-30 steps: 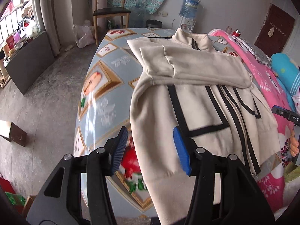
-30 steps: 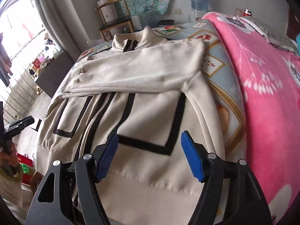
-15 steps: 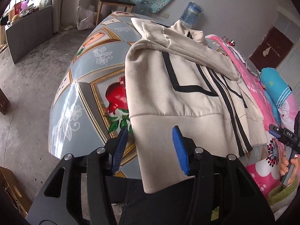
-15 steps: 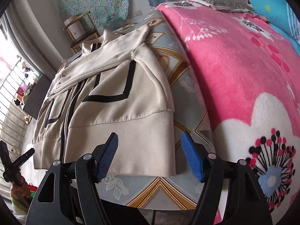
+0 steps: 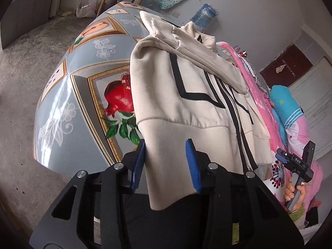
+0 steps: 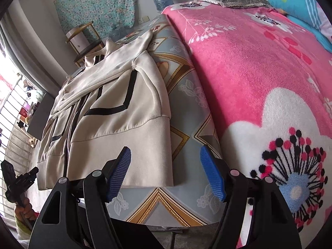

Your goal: Fold large clothes

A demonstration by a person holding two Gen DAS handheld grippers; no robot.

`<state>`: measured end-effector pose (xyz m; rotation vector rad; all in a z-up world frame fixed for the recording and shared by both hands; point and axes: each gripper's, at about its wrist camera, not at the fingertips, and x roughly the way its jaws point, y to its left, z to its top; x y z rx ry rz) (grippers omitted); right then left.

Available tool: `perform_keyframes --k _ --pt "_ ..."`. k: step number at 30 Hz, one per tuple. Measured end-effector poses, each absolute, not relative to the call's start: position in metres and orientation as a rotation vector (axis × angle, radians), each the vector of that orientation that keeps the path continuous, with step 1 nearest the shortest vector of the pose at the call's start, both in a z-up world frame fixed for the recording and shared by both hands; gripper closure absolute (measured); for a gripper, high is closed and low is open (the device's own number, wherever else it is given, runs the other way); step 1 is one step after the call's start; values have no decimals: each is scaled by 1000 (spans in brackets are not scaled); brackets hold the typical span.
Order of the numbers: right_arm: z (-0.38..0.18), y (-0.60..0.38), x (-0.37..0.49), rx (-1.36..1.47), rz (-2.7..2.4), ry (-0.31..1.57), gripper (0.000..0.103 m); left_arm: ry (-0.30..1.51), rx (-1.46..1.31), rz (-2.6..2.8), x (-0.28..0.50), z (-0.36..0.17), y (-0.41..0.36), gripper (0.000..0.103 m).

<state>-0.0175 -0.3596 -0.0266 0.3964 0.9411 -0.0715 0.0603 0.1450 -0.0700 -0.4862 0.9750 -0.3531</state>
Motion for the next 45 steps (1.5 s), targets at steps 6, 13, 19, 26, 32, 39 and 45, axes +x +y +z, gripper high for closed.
perform_keyframes --k 6,13,19,26,32,39,45 --pt "-40 -360 -4 373 -59 964 49 1008 -425 -338 57 -70 136 68" --pt "-46 -357 0 375 -16 978 63 1032 -301 -279 56 -66 123 77" --pt "-58 -339 -17 383 5 1003 82 1037 -283 -264 50 -67 123 88" --pt "-14 -340 -25 393 6 902 96 902 -185 -257 37 -25 119 95" --pt "17 -341 -46 416 22 844 98 833 -176 -303 19 16 119 95" --pt "17 -341 -85 456 24 896 98 896 -188 -322 -12 16 127 95" --pt "-14 -335 -102 484 1 998 98 964 -269 -269 -30 -15 143 95"
